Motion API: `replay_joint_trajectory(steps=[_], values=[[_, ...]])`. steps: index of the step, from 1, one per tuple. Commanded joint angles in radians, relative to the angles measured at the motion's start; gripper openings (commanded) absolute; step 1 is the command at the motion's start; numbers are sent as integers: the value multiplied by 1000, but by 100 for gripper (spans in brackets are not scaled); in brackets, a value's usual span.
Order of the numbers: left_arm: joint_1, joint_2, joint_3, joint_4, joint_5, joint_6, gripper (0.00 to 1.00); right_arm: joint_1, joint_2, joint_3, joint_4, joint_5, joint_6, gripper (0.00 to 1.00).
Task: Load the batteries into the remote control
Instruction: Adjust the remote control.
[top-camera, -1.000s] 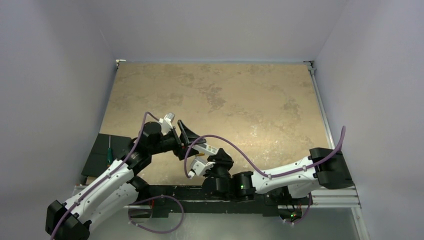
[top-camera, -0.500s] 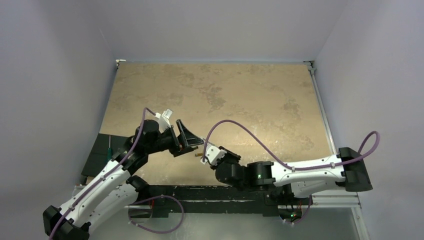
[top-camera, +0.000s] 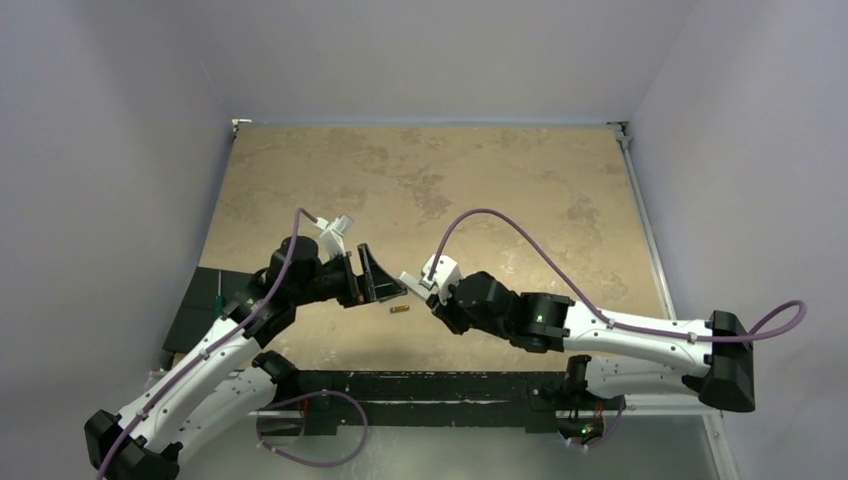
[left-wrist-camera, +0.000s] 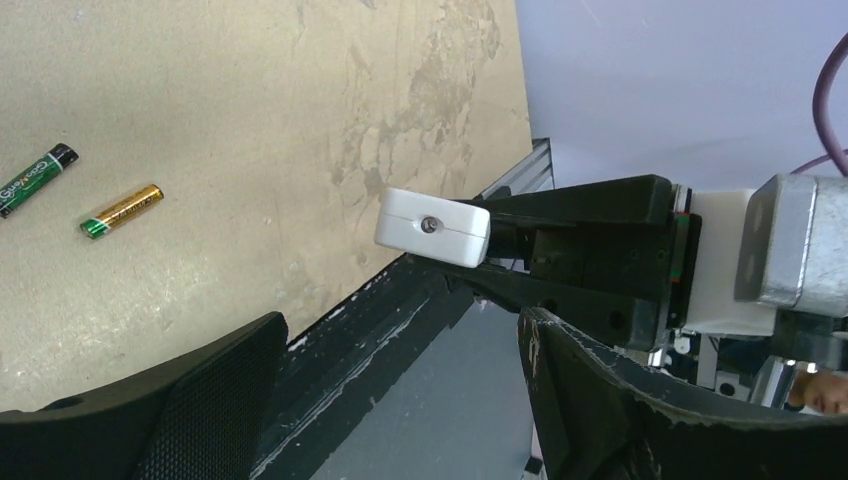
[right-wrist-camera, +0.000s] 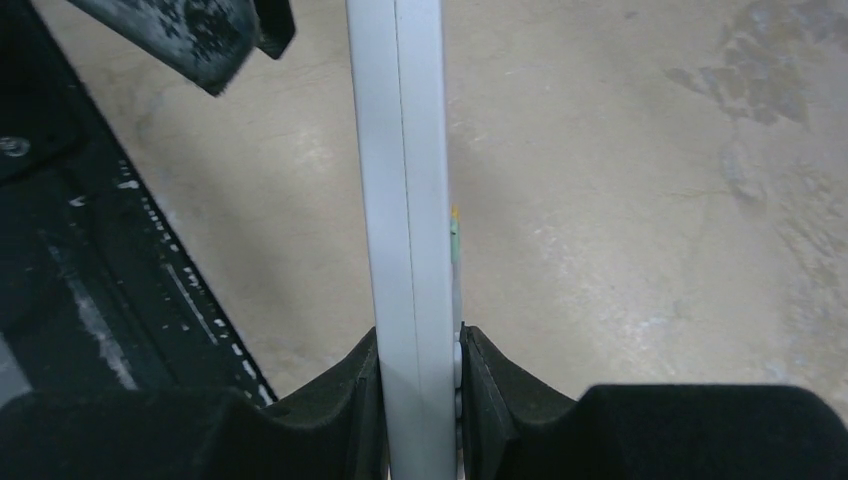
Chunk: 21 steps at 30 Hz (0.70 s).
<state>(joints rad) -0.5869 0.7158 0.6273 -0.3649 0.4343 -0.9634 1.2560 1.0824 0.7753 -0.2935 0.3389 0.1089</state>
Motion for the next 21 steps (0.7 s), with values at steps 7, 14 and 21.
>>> replay_joint_trajectory(steps=[7,14,21], values=[[4,20,47,46,137,167,86,-144,-46,39,-2,-438,23,0],[5,26,58,78,227,248,86,-250,-42,25,32,-720,49,0],[4,38,49,96,292,299,86,-337,-15,14,71,-987,73,0]])
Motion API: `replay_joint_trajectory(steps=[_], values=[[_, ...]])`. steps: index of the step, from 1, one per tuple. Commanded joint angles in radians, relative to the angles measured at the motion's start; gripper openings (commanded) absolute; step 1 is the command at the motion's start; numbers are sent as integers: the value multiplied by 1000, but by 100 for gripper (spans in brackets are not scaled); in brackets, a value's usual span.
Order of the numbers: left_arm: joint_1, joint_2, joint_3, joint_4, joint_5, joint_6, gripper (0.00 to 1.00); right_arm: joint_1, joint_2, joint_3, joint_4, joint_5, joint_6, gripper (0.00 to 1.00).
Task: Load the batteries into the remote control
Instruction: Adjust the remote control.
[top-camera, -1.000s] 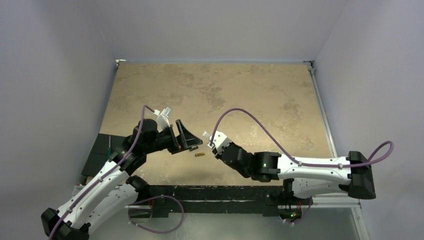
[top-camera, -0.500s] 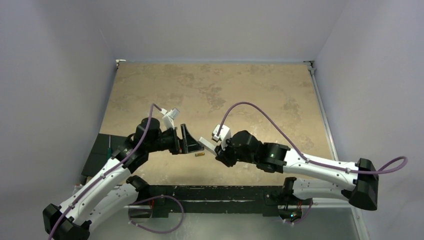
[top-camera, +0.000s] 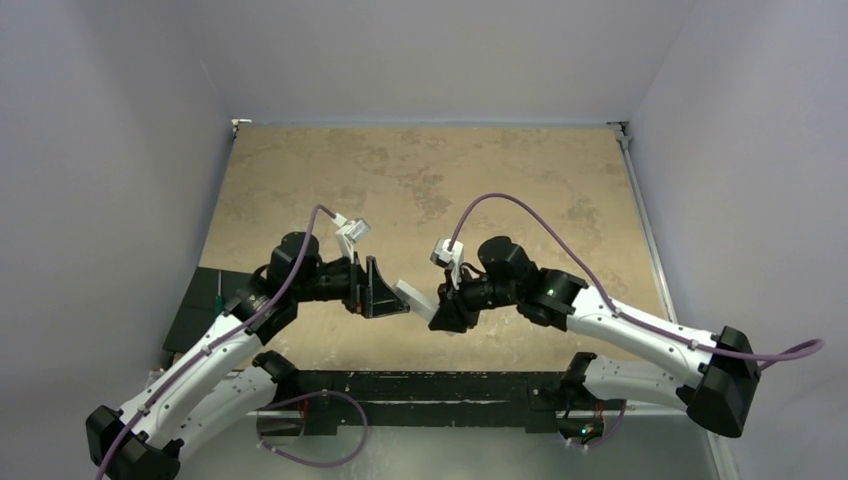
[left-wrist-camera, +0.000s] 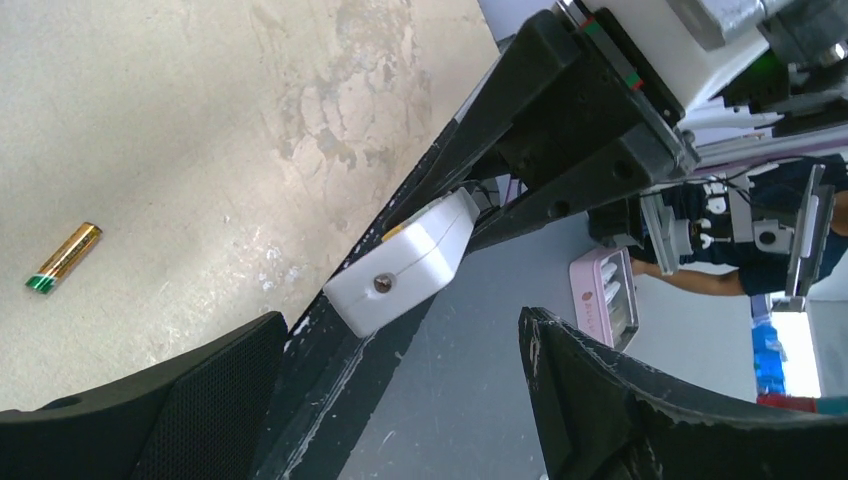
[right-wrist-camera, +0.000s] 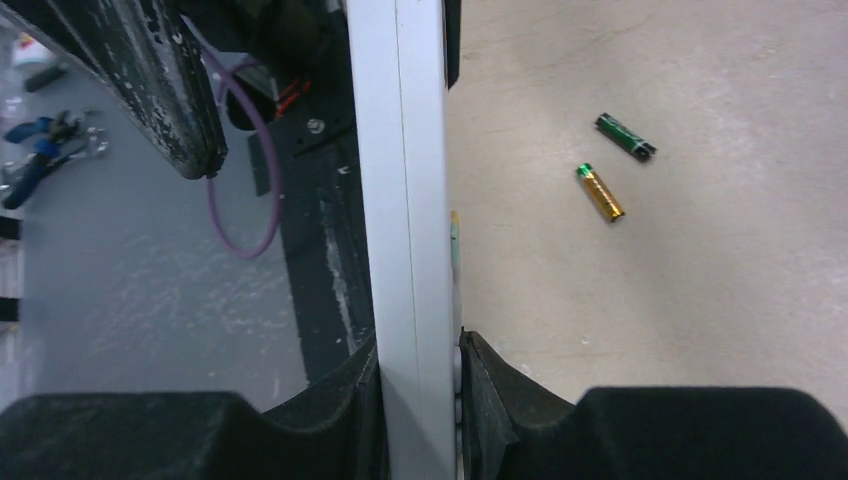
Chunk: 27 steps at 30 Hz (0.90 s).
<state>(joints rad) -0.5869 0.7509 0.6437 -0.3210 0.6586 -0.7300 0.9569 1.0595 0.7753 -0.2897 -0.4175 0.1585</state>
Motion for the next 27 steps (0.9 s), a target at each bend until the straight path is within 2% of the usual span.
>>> replay_joint_trajectory(steps=[1,13,19,27], values=[[4,4,34,50,75,73,86,-47,15,15,73,-266,24,0],[4,-5,54,66,198,109,81,-63,98,49,138,-553,51,0],[4,8,83,84,251,103,81,-64,85,94,58,-545,21,0],[4,17,124,62,295,127,79,-64,100,90,56,-565,4,0]])
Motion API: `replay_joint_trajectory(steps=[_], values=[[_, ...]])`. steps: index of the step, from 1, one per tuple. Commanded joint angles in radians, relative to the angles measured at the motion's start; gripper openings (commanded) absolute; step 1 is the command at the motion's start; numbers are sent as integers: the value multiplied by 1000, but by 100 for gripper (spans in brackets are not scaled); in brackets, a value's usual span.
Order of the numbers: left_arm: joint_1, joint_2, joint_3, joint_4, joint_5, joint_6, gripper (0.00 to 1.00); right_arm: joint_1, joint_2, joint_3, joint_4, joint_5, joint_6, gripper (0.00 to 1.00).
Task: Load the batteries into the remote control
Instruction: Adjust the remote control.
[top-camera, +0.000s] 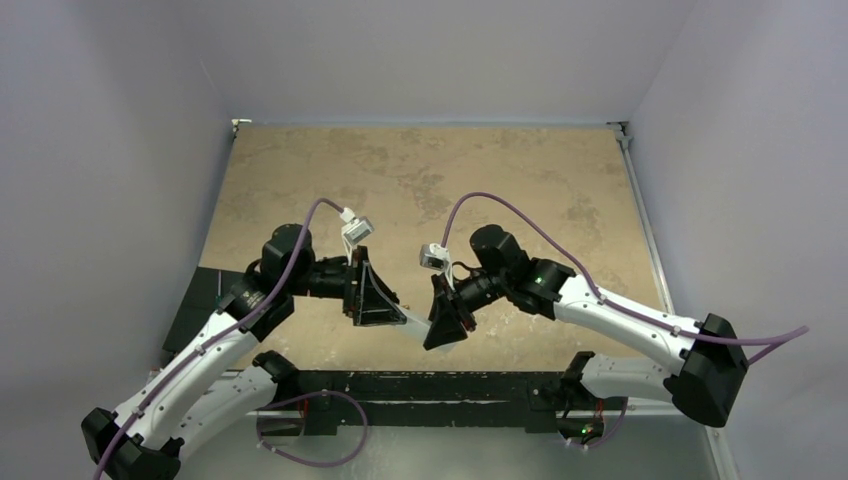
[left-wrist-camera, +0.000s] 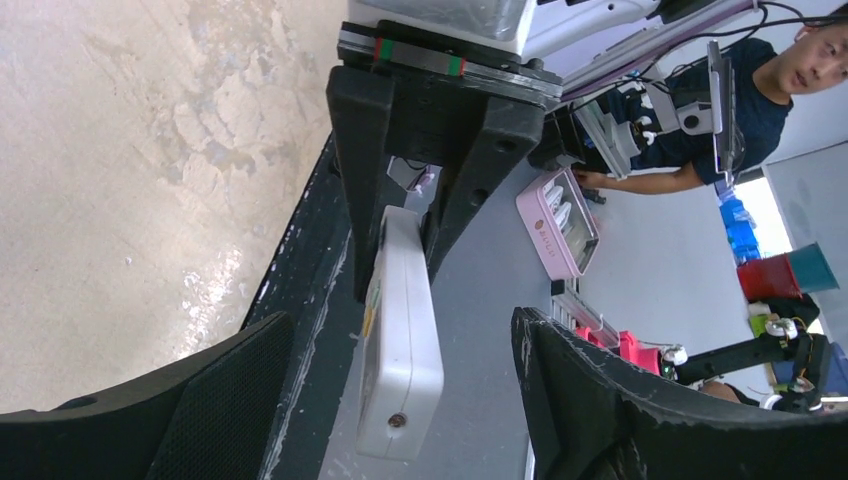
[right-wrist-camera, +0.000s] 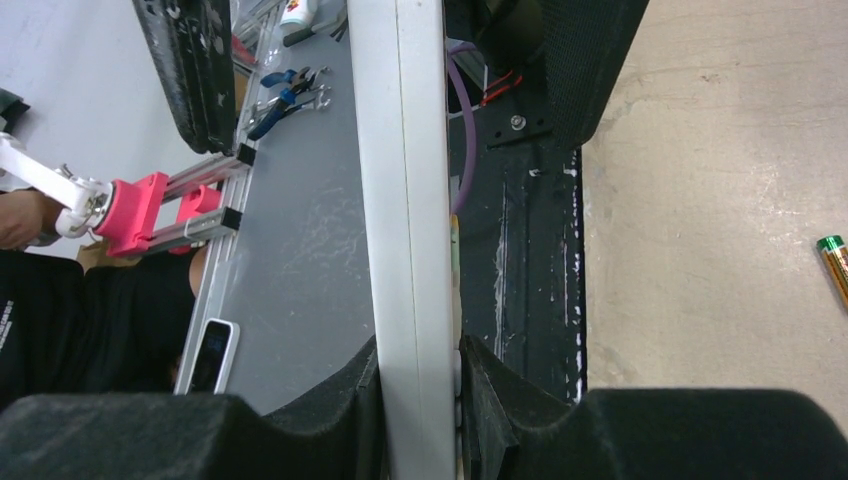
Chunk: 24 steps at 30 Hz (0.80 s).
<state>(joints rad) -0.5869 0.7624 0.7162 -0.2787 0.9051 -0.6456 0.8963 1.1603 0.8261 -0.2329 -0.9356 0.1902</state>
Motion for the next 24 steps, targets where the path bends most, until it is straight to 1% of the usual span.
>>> replay_joint_trajectory(steps=[1,10,24], values=[[4,7,53,15,49,44,78,-3,5,43,-1,-51,-30,0],[4,0,41,13,79,67,73,-3,15,51,33,-102,-6,0],[3,16,48,-77,70,163,65,-3,11,84,17,-77,70,0]])
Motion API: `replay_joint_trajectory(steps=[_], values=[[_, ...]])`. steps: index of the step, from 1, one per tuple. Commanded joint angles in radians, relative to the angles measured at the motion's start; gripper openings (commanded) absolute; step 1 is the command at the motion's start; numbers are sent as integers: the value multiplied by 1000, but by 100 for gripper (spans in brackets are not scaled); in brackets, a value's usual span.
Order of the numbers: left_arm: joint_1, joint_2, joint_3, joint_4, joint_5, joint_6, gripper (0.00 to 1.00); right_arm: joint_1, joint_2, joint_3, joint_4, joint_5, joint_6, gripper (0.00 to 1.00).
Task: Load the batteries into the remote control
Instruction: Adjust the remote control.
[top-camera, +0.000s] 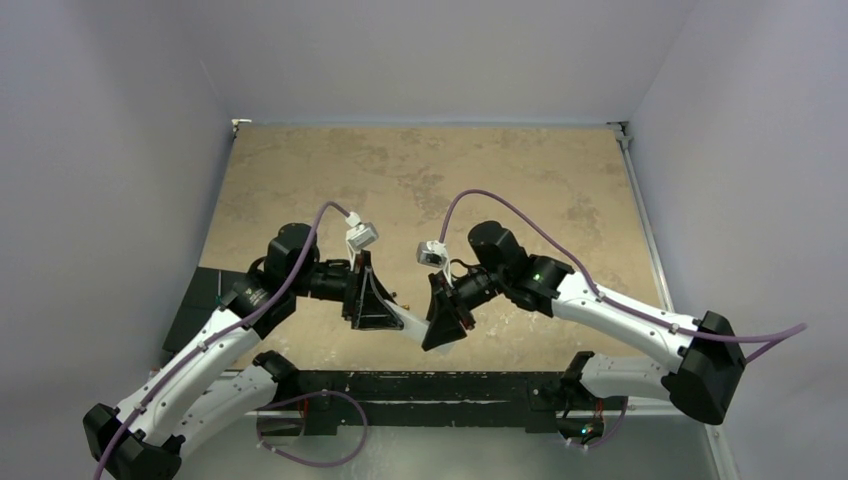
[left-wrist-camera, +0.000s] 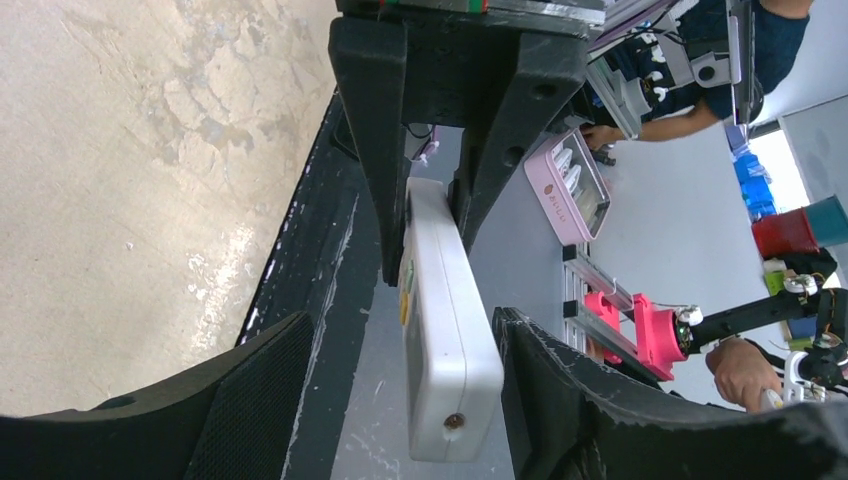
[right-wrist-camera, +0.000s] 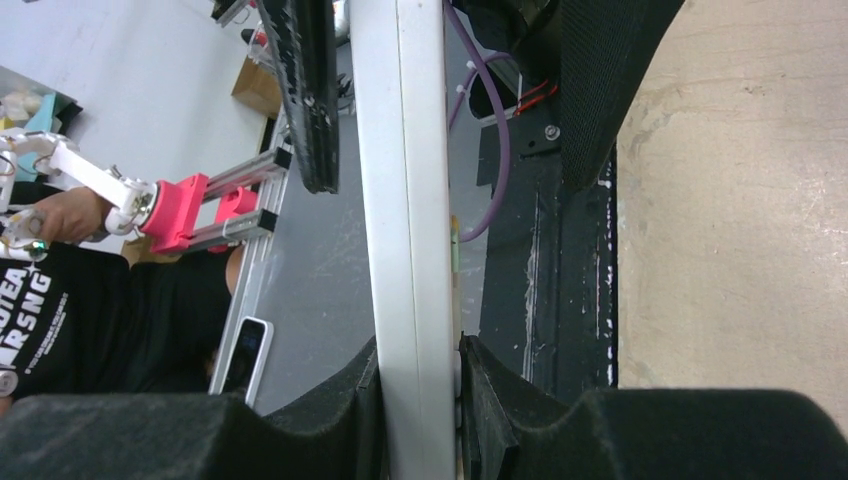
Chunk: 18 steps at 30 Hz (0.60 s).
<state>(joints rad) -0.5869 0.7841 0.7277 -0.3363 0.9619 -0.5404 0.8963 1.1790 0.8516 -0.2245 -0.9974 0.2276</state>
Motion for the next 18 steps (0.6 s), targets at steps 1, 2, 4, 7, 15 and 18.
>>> replay_joint_trajectory(steps=[1,2,4,7,15,18], values=[[2,-8,36,-20,13,59,65,-3,-6,61,3,-13,33,0],[3,-8,37,-20,12,59,64,-3,-3,63,-4,-10,33,0],[3,-8,37,-20,15,60,60,-3,2,66,-12,-9,33,0],[3,-8,37,-18,13,59,58,-3,6,67,-18,-7,39,0],[3,-3,27,16,15,32,55,-3,35,72,-15,-7,53,0],[3,-5,28,22,23,27,51,-3,42,77,-11,-10,57,0]])
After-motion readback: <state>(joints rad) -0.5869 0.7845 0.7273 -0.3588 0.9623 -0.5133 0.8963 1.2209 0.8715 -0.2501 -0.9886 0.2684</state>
